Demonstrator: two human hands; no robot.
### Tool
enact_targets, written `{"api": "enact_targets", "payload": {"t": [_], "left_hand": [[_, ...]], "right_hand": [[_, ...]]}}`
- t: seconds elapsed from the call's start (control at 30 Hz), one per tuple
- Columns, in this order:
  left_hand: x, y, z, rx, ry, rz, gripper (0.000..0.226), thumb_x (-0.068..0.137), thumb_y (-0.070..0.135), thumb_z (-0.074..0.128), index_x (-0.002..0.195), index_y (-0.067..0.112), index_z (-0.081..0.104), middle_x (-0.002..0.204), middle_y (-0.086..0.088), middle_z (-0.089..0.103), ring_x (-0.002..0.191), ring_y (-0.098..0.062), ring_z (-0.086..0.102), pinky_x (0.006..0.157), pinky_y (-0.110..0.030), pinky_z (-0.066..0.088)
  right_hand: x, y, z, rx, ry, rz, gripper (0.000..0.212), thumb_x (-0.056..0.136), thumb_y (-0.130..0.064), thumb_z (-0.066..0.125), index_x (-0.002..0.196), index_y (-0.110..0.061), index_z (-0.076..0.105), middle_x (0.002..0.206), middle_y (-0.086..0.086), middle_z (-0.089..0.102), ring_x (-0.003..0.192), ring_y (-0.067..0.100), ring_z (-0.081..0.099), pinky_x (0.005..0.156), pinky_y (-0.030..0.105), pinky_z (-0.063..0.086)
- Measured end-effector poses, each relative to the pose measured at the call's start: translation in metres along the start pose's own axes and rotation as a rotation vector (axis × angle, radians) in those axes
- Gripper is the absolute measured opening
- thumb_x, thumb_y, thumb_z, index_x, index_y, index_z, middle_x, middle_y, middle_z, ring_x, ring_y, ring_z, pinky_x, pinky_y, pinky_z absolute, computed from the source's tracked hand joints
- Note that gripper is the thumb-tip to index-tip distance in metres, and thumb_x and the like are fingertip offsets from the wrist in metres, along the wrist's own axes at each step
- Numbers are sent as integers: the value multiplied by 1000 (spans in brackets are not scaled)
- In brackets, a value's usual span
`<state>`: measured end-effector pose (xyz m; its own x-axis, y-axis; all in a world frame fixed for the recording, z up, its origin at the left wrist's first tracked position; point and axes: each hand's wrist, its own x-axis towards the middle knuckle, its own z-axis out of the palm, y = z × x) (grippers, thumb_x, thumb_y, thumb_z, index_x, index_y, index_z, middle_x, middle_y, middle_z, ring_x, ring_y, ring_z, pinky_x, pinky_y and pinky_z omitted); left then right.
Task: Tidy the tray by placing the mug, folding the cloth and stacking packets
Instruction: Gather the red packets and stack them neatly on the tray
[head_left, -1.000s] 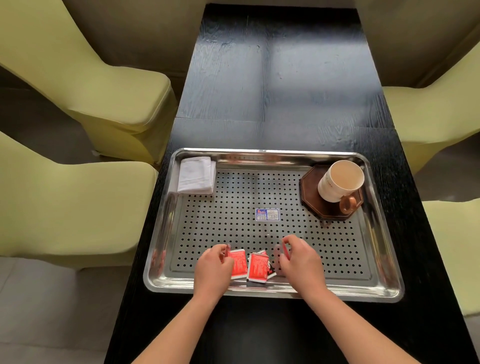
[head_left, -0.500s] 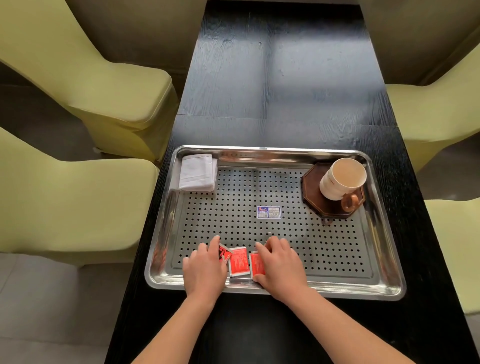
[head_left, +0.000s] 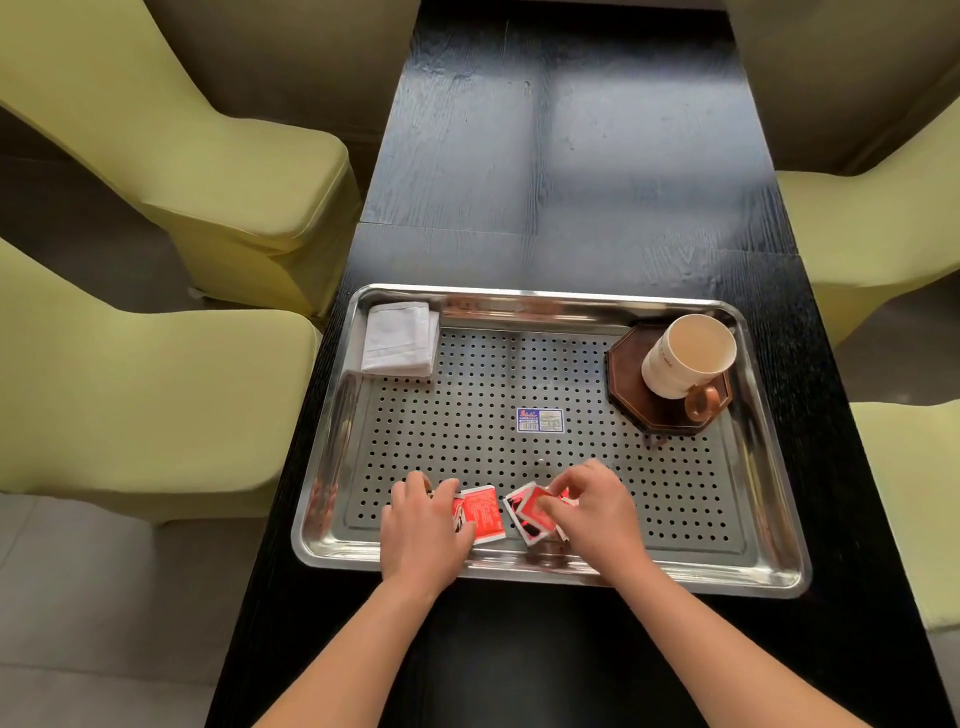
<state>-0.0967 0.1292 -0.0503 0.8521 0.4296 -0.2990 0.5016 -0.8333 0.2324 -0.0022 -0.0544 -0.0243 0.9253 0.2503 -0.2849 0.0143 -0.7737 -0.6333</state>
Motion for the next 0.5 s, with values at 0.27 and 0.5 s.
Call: {"api": "enact_targets", "payload": {"t": [0.27,0.5], "left_hand": [[2,21,3,90,-41,21,79,71,76,56,140,43,36,124,-3,39,115,-24,36,93,-42,39],[5,22,6,84,-69,82,76,75,62,66,141,39,39,121,0,39,111,-21,36,97,-39,37]], "right_hand": [[-10,19,-16,-59,147,-296,14,78,-7,81,77,-13,68,82,-4,56,65,14,55,54,29,48],[-14,37,-17,-372,-170,-198,5,80,-23,67,85,-25,68,88,-12,51,84,11,52,61,28,48]]}}
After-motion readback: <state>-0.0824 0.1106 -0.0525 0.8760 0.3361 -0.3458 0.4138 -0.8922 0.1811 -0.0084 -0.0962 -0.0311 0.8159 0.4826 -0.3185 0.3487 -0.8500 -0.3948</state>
